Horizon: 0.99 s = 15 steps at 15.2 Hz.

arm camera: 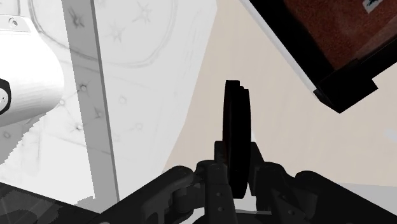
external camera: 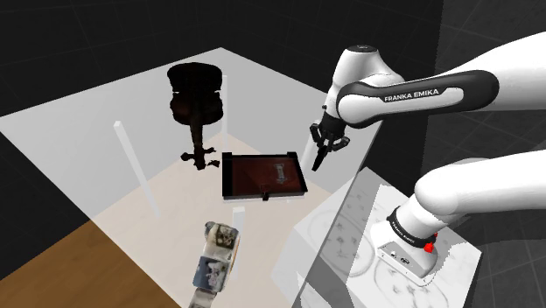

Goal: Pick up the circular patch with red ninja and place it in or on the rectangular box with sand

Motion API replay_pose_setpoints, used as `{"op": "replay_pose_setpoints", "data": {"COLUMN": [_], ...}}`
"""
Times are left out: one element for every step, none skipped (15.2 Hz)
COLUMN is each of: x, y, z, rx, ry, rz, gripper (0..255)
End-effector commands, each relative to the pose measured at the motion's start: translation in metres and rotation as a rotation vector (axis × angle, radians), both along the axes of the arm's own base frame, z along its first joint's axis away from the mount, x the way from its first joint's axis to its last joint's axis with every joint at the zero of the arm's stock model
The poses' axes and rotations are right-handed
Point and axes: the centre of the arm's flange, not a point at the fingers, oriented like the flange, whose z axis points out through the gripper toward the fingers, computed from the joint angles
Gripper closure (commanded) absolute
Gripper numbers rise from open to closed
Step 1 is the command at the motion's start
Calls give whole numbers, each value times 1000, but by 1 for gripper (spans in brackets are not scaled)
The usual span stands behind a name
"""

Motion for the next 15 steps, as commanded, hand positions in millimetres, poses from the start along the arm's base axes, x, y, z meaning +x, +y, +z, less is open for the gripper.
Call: {"op": "replay_pose_setpoints", "data": {"x": [0,0,0,0,0,0,0,0,0,0,0,0,0,0,0], "y": [0,0,0,0,0,0,0,0,0,0,0,0,0,0,0], "z": [0,0,0,0,0,0,0,5,11,16,21,26,32,37,42], "rx": [0,0,0,0,0,0,0,0,0,0,0,0,0,0,0], "ry": [0,0,0,0,0,0,0,0,0,0,0,0,0,0,0], "rz": [0,0,0,0,0,0,0,0,0,0,0,0,0,0,0], "gripper": [255,255,255,255,255,255,255,255,255,255,255,255,255,255,255]}}
